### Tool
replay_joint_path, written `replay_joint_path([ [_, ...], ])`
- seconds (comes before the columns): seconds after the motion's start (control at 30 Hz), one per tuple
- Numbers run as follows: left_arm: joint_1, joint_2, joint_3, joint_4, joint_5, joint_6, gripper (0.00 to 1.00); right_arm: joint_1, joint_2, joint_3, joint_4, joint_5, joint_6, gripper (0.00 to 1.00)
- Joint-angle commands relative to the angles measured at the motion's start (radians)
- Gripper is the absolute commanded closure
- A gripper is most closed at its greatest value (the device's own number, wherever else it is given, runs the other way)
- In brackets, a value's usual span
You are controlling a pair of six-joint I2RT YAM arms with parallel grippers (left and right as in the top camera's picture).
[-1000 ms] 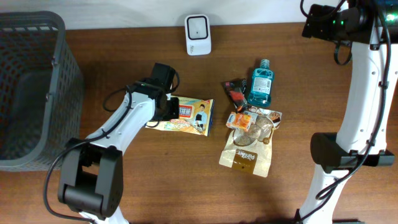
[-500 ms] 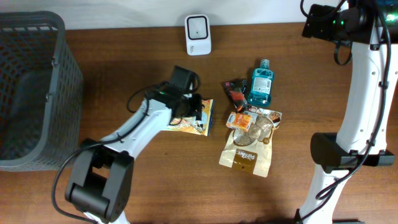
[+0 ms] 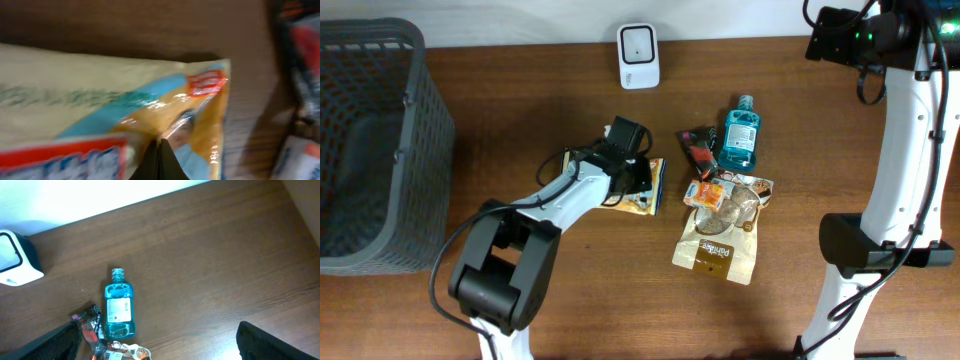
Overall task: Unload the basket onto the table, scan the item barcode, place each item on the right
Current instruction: 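Lay the snack bag flat printed side up and slide it left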
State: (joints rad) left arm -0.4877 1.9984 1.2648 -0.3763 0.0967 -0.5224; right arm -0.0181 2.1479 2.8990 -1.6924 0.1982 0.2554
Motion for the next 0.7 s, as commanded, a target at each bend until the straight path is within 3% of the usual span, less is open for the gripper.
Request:
replay_joint_path([
  [0.0, 0.003, 0.039, -0.016, 0.058, 0.126, -0.060, 1.00, -0.002, 0.003, 0.000, -0.006, 0.016, 0.005, 0.02],
  [0.13, 0.010, 0.037, -0.006, 0.082, 0.142, -0.068, 1.00, -0.002, 0.003, 0.000, -0.006, 0.016, 0.005, 0.02],
  [0.5, 0.129, -0.175, 0.105, -0.131, 0.140, 0.047, 1.00, -0.002, 0.003, 0.000, -0.006, 0.016, 0.005, 0.02],
  [0.67, 0.194, -0.215, 0.105, -0.259, -0.019, 0.050, 1.00, -0.002, 0.003, 0.000, -0.006, 0.016, 0.005, 0.02],
])
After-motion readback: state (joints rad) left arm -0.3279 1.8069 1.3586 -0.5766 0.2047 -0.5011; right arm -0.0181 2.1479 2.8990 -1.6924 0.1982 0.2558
